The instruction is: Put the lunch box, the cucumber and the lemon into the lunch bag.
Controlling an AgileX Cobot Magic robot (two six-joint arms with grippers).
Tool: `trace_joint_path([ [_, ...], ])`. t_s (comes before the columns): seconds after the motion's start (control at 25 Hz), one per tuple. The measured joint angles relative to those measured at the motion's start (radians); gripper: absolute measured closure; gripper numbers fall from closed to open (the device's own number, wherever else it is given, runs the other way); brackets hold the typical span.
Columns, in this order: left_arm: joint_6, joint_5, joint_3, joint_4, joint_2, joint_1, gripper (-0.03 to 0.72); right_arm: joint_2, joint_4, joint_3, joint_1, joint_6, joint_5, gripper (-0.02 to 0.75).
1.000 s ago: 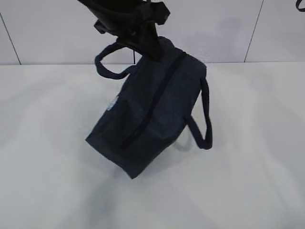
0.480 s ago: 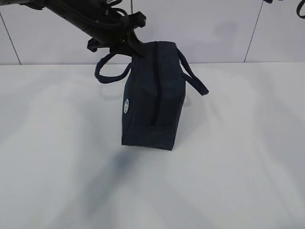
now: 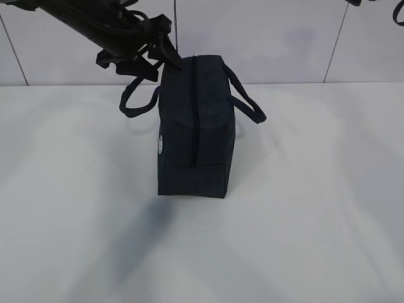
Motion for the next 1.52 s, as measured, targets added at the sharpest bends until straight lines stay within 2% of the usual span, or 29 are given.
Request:
trace_joint_path([
  [0.12,0.018,0.009,0.0,0.014,-0.045,0.01,0.211,-0.005,-0.013,-0.024,0.0,0.077,0.001,0.265],
  [0.28,0.05,0.01,0.0,0.082,-0.133,0.012,0.218,-0.053,-0.092,-0.125,0.0,0.206,-0.006,0.276],
  [0.48,0.09,0.017,0.0,0.162,-0.252,0.012,0.221,-0.136,-0.323,-0.363,0.0,0.437,-0.015,0.317],
  [0.64,0.103,0.023,0.0,0.225,-0.362,0.008,0.237,-0.214,-0.527,-0.525,0.0,0.579,0.035,0.324],
  [0.88,0.116,0.054,-0.002,0.267,-0.539,-0.033,0.26,-0.416,-0.817,-0.569,0.002,0.755,0.103,0.328],
  [1.0,0.117,0.096,-0.004,0.271,-0.619,-0.075,0.263,-0.511,-0.914,-0.573,0.002,0.819,0.156,0.328],
  [1.12,0.113,0.15,0.002,0.271,-0.694,-0.124,0.267,-0.606,-0.951,-0.546,0.002,0.865,0.166,0.328],
  [1.24,0.092,0.215,0.047,0.271,-0.773,-0.19,0.287,-0.708,-0.958,-0.442,0.002,0.884,0.168,0.328],
  [1.4,0.061,0.25,0.166,0.271,-0.901,-0.262,0.312,-0.868,-0.962,-0.207,0.002,0.893,0.169,0.328],
  [1.52,0.055,0.251,0.286,0.271,-1.028,-0.276,0.316,-1.016,-0.968,-0.001,0.002,0.893,0.14,0.328],
])
